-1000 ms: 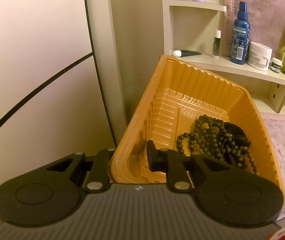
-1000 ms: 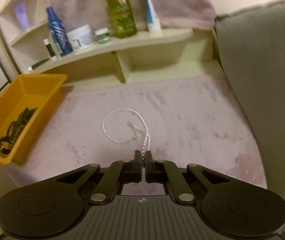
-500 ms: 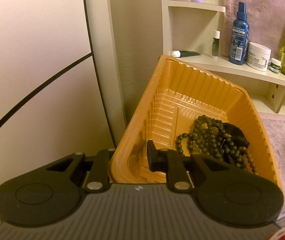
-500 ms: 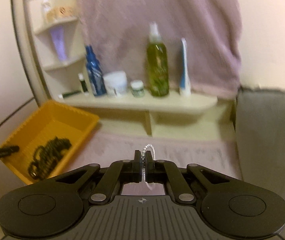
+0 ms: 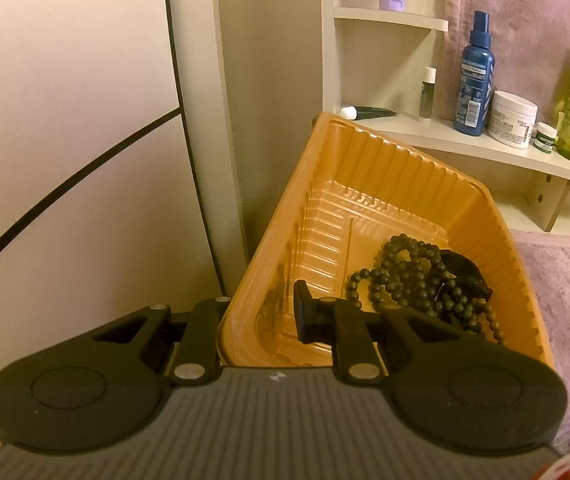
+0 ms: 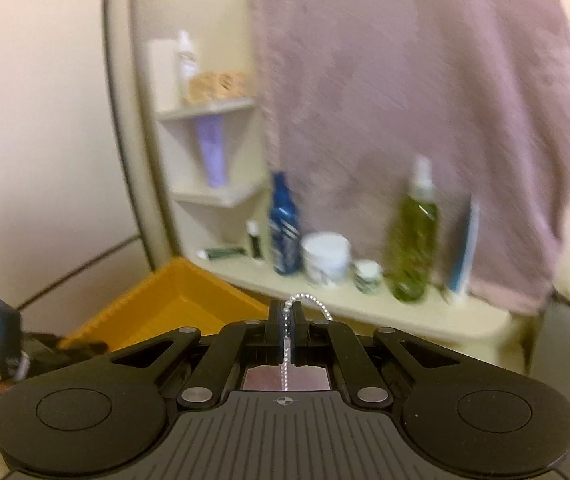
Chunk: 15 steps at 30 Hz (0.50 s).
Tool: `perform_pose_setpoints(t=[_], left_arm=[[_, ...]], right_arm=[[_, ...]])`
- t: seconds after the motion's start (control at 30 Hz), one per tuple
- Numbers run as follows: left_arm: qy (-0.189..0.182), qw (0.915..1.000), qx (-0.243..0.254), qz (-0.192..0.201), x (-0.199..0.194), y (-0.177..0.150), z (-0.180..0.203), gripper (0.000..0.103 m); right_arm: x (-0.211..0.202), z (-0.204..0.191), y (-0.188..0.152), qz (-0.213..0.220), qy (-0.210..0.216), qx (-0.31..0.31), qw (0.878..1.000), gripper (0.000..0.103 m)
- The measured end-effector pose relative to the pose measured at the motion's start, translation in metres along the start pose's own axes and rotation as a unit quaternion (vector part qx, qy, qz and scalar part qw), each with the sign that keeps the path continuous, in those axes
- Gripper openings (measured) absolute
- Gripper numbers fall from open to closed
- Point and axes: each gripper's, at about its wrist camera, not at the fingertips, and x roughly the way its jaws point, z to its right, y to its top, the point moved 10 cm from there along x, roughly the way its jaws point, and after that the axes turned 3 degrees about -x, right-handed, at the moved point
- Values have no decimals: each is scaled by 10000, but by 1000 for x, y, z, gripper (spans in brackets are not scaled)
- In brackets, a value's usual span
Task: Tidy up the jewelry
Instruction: 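Carry the pearl strand into the orange tray with the right gripper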
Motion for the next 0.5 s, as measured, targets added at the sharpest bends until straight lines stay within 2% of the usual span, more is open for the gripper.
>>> perform_pose_setpoints(t=[0.27, 0.5], left_arm=[[-61, 10000, -46, 20, -2, 0, -1, 16], [-79, 9999, -76, 12, -2, 0, -2, 16]], right_arm=[[27, -54, 49, 463, 802, -156, 9956, 3], [70, -104, 59, 445, 1504, -29, 9876, 3]])
